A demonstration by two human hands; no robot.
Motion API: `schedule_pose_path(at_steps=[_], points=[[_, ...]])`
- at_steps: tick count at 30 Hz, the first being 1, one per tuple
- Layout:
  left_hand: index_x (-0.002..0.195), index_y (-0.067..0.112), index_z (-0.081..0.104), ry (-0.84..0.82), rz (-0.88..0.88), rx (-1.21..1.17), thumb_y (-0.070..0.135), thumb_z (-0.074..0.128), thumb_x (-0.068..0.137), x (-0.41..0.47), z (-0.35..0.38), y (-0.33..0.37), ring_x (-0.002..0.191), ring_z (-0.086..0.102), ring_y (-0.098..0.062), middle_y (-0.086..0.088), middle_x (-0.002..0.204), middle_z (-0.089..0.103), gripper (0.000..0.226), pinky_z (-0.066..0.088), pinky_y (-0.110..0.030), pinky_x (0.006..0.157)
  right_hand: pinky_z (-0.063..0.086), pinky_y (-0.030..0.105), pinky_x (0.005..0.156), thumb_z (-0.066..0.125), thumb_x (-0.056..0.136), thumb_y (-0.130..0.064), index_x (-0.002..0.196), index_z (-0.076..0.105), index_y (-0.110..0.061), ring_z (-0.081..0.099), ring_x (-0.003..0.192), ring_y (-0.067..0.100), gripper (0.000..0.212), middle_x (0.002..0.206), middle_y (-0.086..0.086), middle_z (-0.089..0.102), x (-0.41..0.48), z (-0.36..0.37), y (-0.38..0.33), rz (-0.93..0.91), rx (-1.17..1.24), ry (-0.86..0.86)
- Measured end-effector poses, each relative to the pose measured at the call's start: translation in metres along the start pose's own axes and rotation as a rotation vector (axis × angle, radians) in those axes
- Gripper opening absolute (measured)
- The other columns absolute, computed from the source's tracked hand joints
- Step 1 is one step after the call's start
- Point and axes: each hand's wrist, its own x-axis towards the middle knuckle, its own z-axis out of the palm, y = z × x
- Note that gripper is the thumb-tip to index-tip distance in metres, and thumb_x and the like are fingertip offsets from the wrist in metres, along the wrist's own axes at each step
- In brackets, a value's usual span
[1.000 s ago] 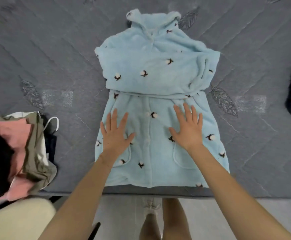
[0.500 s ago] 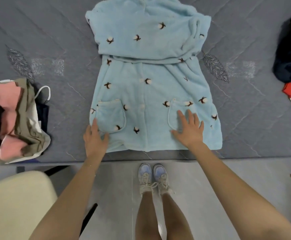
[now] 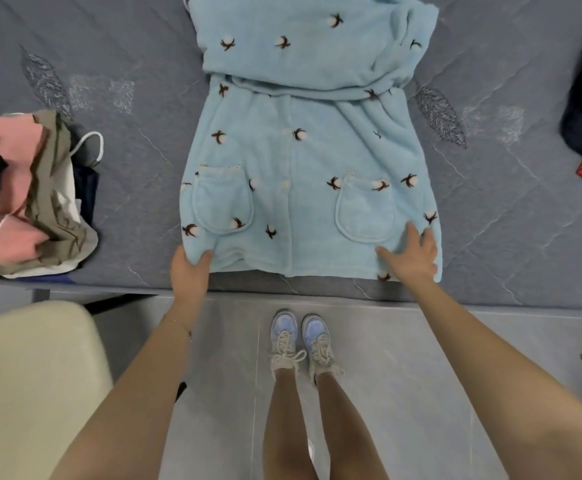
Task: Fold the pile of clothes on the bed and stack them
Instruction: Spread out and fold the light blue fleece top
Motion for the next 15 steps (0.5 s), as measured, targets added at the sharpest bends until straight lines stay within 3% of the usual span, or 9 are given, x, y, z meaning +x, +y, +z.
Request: schedule_pose_path(at_steps=[3, 6, 8, 10, 12, 15], points=[[0.116, 0.003, 0.053, -0.012, 0.004, 0.088, 0.008, 0.057, 0.094, -0.005, 0.002, -0.005, 0.094, 0.051, -0.018, -0.005, 0.102, 0.055, 0.023, 0.039, -0.025, 0.077, 0.004, 0.059, 0.116, 0.070, 0.084, -0.045, 0.154, 0.011, -0.029, -0.007, 0.149, 0.028, 0.093, 0.163, 0.006, -0.011, 0.002, 0.003, 0.001, 0.039, 0.052, 0.041], [0.110, 0.009, 0.050, -0.006, -0.018, 0.068, 0.007, 0.060, 0.092, -0.006, 0.003, -0.007, 0.093, 0.051, -0.018, -0.006, 0.102, 0.054, 0.021, 0.039, -0.023, 0.075, -0.001, 0.060, 0.117, 0.074, 0.079, -0.048, 0.154, 0.001, -0.033, -0.012, 0.149, 0.030, 0.105, 0.162, 0.008, -0.016, 0.006, 0.002, 0.000, 0.108, 0.068, 0.048], [0.105, 0.012, 0.054, -0.003, -0.068, -0.012, 0.011, 0.065, 0.090, -0.004, 0.004, -0.004, 0.093, 0.055, -0.018, -0.003, 0.101, 0.060, 0.019, 0.045, -0.029, 0.081, 0.004, 0.060, 0.117, 0.078, 0.075, -0.048, 0.154, -0.005, -0.031, -0.004, 0.149, 0.031, 0.116, 0.162, 0.010, -0.009, 0.008, 0.001, 0.002, 0.142, 0.125, 0.065], [0.093, 0.020, 0.059, -0.032, -0.088, -0.041, 0.013, 0.066, 0.089, -0.005, 0.006, -0.003, 0.087, 0.057, -0.015, 0.003, 0.091, 0.063, 0.010, 0.046, -0.027, 0.075, 0.016, 0.059, 0.115, 0.081, 0.072, -0.047, 0.154, -0.005, -0.025, 0.009, 0.147, 0.032, 0.121, 0.161, 0.013, 0.006, 0.009, -0.002, 0.007, 0.164, 0.160, 0.111], [0.084, 0.021, 0.059, -0.072, -0.061, 0.039, 0.015, 0.063, 0.091, -0.009, 0.010, -0.002, 0.081, 0.055, -0.014, 0.002, 0.084, 0.061, 0.009, 0.043, -0.024, 0.068, 0.028, 0.053, 0.111, 0.081, 0.074, -0.041, 0.153, 0.006, -0.012, 0.023, 0.143, 0.033, 0.113, 0.155, 0.015, 0.021, 0.010, -0.004, 0.011, 0.183, 0.252, 0.115], [0.093, 0.014, 0.059, -0.051, 0.005, 0.086, 0.017, 0.059, 0.093, -0.017, 0.018, 0.002, 0.074, 0.054, -0.008, 0.001, 0.085, 0.061, 0.004, 0.041, -0.026, 0.067, 0.042, 0.040, 0.091, 0.074, 0.083, -0.025, 0.137, 0.030, -0.003, 0.048, 0.124, 0.035, 0.073, 0.137, 0.018, 0.047, 0.007, -0.005, 0.008, 0.160, 0.411, 0.054]])
